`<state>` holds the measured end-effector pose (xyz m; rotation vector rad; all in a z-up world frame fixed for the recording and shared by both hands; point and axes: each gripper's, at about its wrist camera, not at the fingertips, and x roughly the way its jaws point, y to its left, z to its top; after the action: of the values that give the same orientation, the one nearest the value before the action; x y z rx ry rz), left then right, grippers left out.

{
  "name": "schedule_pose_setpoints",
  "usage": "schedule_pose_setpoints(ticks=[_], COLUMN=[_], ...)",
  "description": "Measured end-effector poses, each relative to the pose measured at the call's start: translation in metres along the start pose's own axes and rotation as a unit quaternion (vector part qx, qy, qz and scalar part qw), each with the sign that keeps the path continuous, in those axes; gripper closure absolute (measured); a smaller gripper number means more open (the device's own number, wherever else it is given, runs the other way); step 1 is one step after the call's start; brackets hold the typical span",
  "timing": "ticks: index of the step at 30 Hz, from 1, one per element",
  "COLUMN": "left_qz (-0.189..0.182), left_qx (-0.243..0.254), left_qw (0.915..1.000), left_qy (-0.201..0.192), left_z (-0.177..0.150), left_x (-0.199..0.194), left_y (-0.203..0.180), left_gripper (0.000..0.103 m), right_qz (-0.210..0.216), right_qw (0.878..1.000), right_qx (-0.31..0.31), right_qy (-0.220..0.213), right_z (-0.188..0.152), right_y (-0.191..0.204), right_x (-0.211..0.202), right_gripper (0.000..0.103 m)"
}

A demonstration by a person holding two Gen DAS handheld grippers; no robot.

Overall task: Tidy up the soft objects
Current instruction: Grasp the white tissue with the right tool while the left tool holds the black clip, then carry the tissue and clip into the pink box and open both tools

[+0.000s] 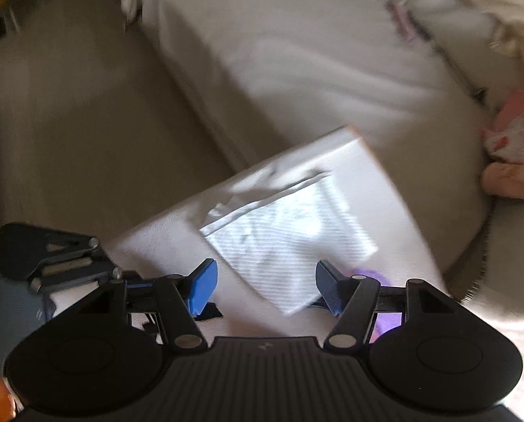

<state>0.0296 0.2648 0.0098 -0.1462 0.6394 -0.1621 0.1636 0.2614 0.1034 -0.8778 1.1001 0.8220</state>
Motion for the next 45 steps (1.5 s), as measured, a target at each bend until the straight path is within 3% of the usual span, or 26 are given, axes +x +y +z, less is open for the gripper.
schedule_pose_setpoints(ticks=[4, 7, 9, 11, 15, 20, 28, 32, 39, 45], left_qz=[0.004, 0.000, -0.001, -0.002, -0.011, 0.002, 0.002, 0.014, 0.015, -0.084], left_qx=[0.001, -0.007, -0.011, -0.019, -0.037, -0.010, -0.046, -0.029, 0.018, 0.053], left_qw=[0.9999, 0.9999, 0.9998, 0.9997, 0.9992, 0.9998, 0.9989, 0.9988, 0.9929, 0.9844], left_qy=[-0.010, -0.014, -0.015, -0.016, 0.009, 0.016, -0.011, -0.037, -0.117, -0.145], left_z=[-0.003, -0.005, -0.006, -0.007, -0.008, -0.007, -0.007, 0.015, 0.088, 0.137], left_x=[0.002, 0.002, 0.002, 0.002, 0.006, 0.008, 0.006, -0.002, -0.031, -0.023], left_y=[-0.001, 0.000, 0.001, 0.003, 0.007, -0.001, 0.002, -0.005, -0.038, -0.124], left_gripper=[0.068, 0.068, 0.068, 0.067, 0.065, 0.065, 0.067, 0.067, 0.067, 0.067], right_qz=[0.006, 0.000, 0.011, 0.029, -0.005, 0.009, 0.004, -0.003, -0.020, -0.057], right_qw=[0.999, 0.998, 0.998, 0.998, 0.999, 0.992, 0.972, 0.959, 0.926, 0.900], right_qx=[-0.004, -0.007, 0.010, 0.025, 0.042, 0.091, 0.136, 0.161, 0.212, 0.264], right_qy=[0.053, 0.063, 0.065, 0.055, -0.004, -0.086, -0.191, -0.235, -0.312, -0.342], right_z=[0.027, 0.037, 0.040, 0.040, 0.029, 0.012, -0.021, -0.046, -0.135, -0.237], right_y=[0.014, 0.018, 0.013, 0.007, -0.006, -0.030, -0.055, -0.072, -0.111, -0.143], right_x=[0.037, 0.051, 0.057, 0.051, 0.016, -0.049, -0.129, -0.163, -0.229, -0.255], right_gripper=[0.041, 0.041, 0.060, 0.100, 0.101, 0.101, 0.101, 0.101, 0.101, 0.101])
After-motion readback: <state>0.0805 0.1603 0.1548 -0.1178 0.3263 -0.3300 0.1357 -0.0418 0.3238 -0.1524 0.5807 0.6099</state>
